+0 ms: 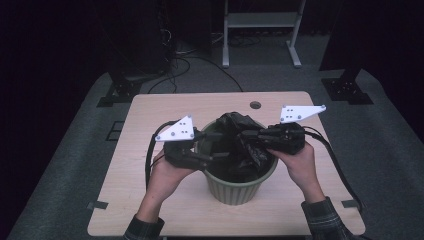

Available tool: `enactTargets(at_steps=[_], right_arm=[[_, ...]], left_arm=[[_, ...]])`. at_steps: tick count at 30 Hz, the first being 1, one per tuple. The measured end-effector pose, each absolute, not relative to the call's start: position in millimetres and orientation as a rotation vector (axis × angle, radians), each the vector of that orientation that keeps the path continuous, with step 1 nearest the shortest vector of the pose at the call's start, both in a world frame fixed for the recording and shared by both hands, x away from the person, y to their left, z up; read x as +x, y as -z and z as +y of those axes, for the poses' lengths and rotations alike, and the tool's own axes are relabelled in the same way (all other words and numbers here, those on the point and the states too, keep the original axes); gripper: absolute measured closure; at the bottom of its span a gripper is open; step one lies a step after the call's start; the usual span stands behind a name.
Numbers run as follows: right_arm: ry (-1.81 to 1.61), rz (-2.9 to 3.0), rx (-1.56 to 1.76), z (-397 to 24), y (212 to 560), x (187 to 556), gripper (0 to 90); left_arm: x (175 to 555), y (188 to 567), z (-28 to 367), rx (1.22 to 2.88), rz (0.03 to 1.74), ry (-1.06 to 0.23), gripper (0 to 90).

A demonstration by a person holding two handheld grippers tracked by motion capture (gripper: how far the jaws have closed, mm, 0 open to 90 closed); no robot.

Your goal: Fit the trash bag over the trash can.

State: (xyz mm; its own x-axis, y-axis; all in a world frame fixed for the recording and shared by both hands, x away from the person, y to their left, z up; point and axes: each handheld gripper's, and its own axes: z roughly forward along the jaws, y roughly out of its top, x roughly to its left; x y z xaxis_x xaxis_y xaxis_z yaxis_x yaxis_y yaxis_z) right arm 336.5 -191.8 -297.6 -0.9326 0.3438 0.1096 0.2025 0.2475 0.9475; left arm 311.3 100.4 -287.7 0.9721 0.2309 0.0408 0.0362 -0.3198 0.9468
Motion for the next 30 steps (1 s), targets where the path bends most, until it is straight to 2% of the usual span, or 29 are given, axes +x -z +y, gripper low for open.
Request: enactTargets(at_steps=[13,20,24,30], right_arm=[[-1.781,2.389,0.517,-193.2,296.6,335.9,90.0],[-1.787,2.39,0.514,-193.9,297.0,335.2,90.0],[-1.79,2.387,0.511,-194.0,297.0,334.8,90.0],[-1.789,2.384,0.518,-196.4,297.3,334.7,90.0]], left_arm=[[322.6,286.6,76.8,1.926,0.12,-0.231,54.6],[325.0,285.5,74.7,1.929,0.081,-0.273,74.1],[326.9,286.3,73.8,1.932,0.07,-0.271,89.6],[326.9,286.1,77.2,1.933,0.086,-0.28,89.8]])
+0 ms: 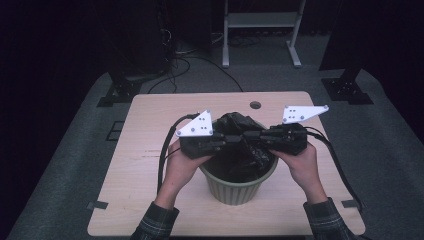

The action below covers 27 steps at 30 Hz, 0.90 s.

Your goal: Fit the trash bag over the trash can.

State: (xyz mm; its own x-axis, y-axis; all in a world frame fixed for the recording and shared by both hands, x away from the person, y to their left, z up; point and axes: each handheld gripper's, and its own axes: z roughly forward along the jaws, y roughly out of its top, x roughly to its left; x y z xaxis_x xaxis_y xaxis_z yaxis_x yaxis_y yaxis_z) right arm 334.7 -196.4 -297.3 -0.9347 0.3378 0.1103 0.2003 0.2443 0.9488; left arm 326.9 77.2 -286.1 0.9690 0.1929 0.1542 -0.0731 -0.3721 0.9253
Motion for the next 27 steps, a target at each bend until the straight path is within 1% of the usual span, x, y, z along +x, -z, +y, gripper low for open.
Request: enactTargets(at_steps=[5,6,7,8,10,12,15,17,18,20,26,27], right_arm=[[-1.789,2.376,0.538,-203.0,299.5,334.2,90.0],[-1.785,2.376,0.541,-204.2,299.9,334.2,88.1],[-1.792,2.372,0.55,-206.3,300.5,334.3,82.7],[-1.801,2.369,0.558,-207.8,300.6,334.4,81.8],[-1.811,2.355,0.562,-211.4,299.4,333.0,83.6],[-1.811,2.345,0.556,-213.7,297.4,331.3,90.0],[-1.811,2.34,0.553,-214.5,295.6,332.1,90.0],[-1.808,2.342,0.556,-213.7,295.5,333.1,90.0],[-1.808,2.344,0.557,-213.0,295.6,333.6,90.0],[-1.806,2.348,0.558,-211.2,295.6,333.9,90.0],[-1.804,2.359,0.544,-206.0,296.6,334.6,90.0],[-1.806,2.359,0.541,-205.4,296.7,334.8,90.0]], left_arm=[[328.6,287.4,84.6,1.944,0.108,-0.298,89.9],[329.2,288.1,86.1,1.948,0.117,-0.304,89.8],[329.8,288.6,86.9,1.948,0.119,-0.303,89.8],[330.5,289.5,87.4,1.943,0.125,-0.299,89.8],[331.6,291.0,87.3,1.944,0.131,-0.297,89.8],[331.7,292.4,85.9,1.94,0.127,-0.29,89.8],[329.1,293.5,84.7,1.915,0.112,-0.268,89.6],[327.6,293.6,83.0,1.906,0.098,-0.258,78.1],[327.2,293.4,82.3,1.903,0.084,-0.257,73.7],[326.1,292.7,79.7,1.9,0.063,-0.251,68.2],[323.6,292.3,69.0,1.917,0.024,-0.248,60.3],[323.8,292.9,67.6,1.927,0.024,-0.254,60.3]])
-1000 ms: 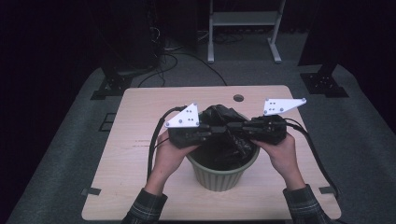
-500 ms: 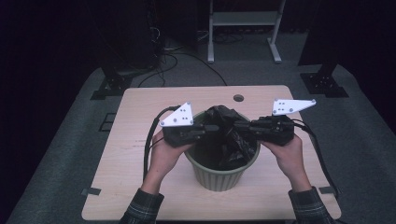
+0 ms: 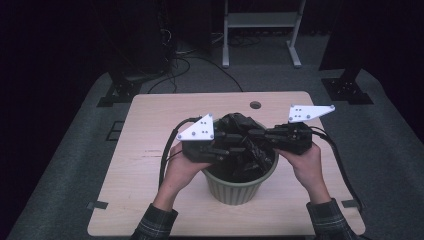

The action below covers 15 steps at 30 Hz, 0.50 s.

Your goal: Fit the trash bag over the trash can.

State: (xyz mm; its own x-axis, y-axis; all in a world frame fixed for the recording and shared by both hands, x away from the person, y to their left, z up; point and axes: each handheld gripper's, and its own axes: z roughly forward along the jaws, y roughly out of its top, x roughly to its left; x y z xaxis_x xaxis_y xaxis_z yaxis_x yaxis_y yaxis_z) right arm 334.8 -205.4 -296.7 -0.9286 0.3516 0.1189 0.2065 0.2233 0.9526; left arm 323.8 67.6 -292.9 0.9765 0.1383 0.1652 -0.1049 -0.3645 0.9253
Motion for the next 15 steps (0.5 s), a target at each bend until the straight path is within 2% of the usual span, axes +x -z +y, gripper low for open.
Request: enactTargets(at_steps=[2,6,8,11,13,15], right_arm=[[-1.806,2.361,0.541,-204.8,296.6,334.9,90.0],[-1.808,2.362,0.541,-204.7,296.4,334.7,90.0],[-1.807,2.361,0.539,-204.9,296.2,334.4,90.0],[-1.804,2.358,0.539,-206.3,295.5,333.8,89.9],[-1.805,2.342,0.551,-209.2,293.4,332.1,82.2],[-1.823,2.33,0.554,-214.7,290.0,330.4,79.3]], left_arm=[[324.5,294.2,65.9,1.932,0.026,-0.267,62.8],[325.8,293.7,66.4,1.934,0.034,-0.284,86.4],[327.1,293.0,66.6,1.937,0.031,-0.281,89.8],[327.2,292.3,62.2,1.974,0.045,-0.3,89.8],[328.7,291.6,61.2,1.983,0.057,-0.313,89.8],[330.2,291.1,60.2,1.983,0.076,-0.318,89.8]])
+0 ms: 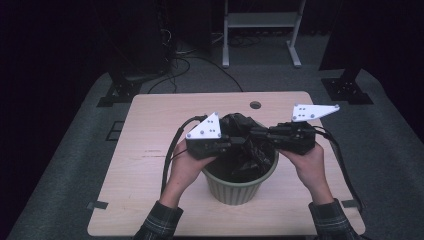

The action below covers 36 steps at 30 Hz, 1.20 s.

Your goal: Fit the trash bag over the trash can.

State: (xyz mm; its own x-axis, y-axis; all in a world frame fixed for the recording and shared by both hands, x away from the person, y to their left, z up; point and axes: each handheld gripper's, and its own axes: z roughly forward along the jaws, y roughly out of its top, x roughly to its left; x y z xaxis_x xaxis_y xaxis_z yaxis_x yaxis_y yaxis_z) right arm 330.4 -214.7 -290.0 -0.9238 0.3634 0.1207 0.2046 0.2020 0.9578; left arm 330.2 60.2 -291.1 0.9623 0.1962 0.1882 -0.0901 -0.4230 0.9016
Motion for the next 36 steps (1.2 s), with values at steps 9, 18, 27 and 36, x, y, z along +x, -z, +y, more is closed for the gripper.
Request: enactTargets(at_steps=[9,18,27,36], right_arm=[[-1.849,2.354,0.537,-220.5,283.9,318.4,75.2],[-1.811,2.408,0.555,-207.6,294.7,321.4,82.9],[-1.773,2.386,0.56,-212.4,296.6,320.6,90.0],[-1.73,2.359,0.608,-230.6,298.4,320.3,90.0]], left_arm=[[331.5,287.4,53.4,1.997,0.079,-0.346,89.9],[331.7,287.7,55.7,1.993,0.088,-0.34,89.9],[333.2,286.4,72.8,1.985,0.125,-0.358,89.9],[335.3,285.4,92.8,1.993,0.17,-0.389,89.9]])
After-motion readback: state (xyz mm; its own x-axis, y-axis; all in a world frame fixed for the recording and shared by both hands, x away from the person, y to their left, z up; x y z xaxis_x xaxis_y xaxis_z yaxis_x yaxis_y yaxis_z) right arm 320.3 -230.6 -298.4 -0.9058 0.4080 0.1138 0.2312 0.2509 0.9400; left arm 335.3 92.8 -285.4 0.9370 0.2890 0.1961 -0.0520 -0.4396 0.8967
